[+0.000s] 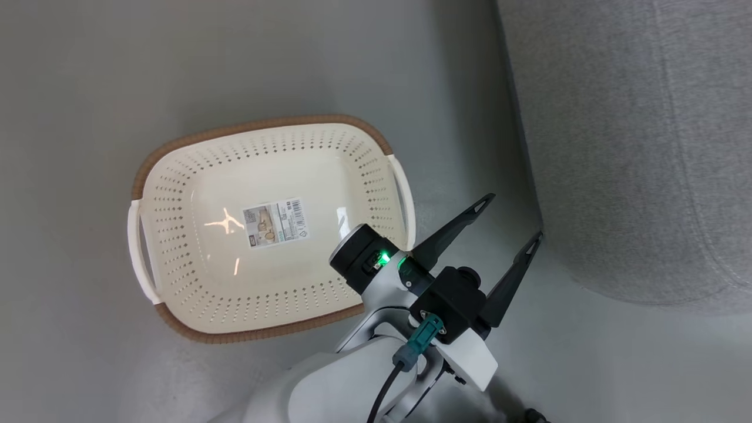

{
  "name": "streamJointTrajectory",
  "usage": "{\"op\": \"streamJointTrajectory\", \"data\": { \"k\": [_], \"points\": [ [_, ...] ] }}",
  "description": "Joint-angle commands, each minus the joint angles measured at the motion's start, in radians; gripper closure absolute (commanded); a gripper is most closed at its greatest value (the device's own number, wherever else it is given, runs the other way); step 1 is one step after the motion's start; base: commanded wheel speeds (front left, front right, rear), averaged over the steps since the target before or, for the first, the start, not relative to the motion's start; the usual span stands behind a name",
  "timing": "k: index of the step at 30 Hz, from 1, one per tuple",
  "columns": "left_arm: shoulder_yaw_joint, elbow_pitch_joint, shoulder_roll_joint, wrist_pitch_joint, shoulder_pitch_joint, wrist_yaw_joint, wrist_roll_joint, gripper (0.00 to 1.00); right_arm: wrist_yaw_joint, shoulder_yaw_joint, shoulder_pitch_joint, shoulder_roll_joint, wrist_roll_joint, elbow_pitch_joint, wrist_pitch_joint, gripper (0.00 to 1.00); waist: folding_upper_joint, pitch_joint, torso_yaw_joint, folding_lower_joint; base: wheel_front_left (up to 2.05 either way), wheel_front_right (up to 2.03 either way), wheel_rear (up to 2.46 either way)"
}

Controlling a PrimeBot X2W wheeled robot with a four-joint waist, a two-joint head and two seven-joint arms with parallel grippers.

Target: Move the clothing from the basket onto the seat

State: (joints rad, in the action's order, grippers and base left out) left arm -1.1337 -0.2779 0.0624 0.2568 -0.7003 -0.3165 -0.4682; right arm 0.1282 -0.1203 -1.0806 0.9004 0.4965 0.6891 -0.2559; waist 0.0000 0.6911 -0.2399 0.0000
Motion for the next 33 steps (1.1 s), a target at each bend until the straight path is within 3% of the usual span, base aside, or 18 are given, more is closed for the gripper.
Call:
{"op": "streamJointTrajectory", "data": {
  "k": [1, 12, 13, 16, 17, 18, 19, 28, 33],
  "points": [
    [0.006, 0.042, -0.012, 0.005, -0.022, -0.015, -0.002, 0.0, 0.003, 0.017, 0.019, 0.062, 0.023, 0.018, -0.006, 1.0, 0.0, 0.045, 0.048, 0.0, 0.0, 0.0, 0.0],
    [0.006, 0.053, -0.012, 0.005, -0.026, -0.041, -0.006, 0.0, 0.003, 0.149, 0.174, 0.002, 0.161, 0.063, -0.006, 1.0, 0.0, 0.041, 0.068, 0.0, 0.0, 0.0, 0.0],
    [0.009, 0.053, -0.012, 0.005, -0.024, -0.041, -0.006, 0.0, 0.003, 0.158, 0.197, -0.004, 0.173, 0.059, -0.006, 0.91, 0.0, 0.032, 0.068, 0.0, 0.0, 0.0, 0.0],
    [0.018, 0.052, -0.012, 0.005, -0.017, -0.041, -0.007, 0.0, 0.003, 0.183, 0.263, -0.026, 0.206, 0.05, -0.006, 0.46, 0.0, 0.007, 0.066, 0.0, 0.0, 0.0, 0.0],
    [0.02, 0.05, -0.012, 0.005, -0.015, -0.041, -0.007, 0.0, 0.003, 0.189, 0.283, -0.032, 0.216, 0.047, -0.006, 0.07, 0.0, -0.002, 0.066, 0.0, 0.0, 0.0, 0.0],
    [0.02, 0.05, -0.012, 0.005, -0.015, -0.041, -0.007, 0.0, 0.003, 0.189, 0.283, -0.032, 0.216, 0.047, -0.006, 0.07, 0.0, -0.002, 0.066, 0.0, 0.0, 0.0, 0.0],
    [0.023, 0.049, -0.012, 0.005, -0.012, -0.041, -0.007, 0.0, 0.003, 0.194, 0.301, -0.037, 0.225, 0.042, -0.006, 0.0, 0.0, -0.011, 0.066, 0.0, 0.0, 0.0, 0.0],
    [0.062, 0.062, -0.012, 0.005, 0.034, -0.041, -0.003, 0.0, 0.003, 0.222, 0.444, -0.078, 0.254, -0.076, -0.006, 0.0, 0.0, -0.099, 0.083, 0.0, 0.0, 0.0, 0.0],
    [0.115, 0.079, -0.012, 0.005, 0.082, -0.064, 0.012, 0.0, 0.003, 0.22, 0.507, -0.102, 0.237, -0.165, -0.006, 0.0, 0.0, -0.163, 0.106, 0.0, 0.0, 0.0, 0.0]
  ]
}}
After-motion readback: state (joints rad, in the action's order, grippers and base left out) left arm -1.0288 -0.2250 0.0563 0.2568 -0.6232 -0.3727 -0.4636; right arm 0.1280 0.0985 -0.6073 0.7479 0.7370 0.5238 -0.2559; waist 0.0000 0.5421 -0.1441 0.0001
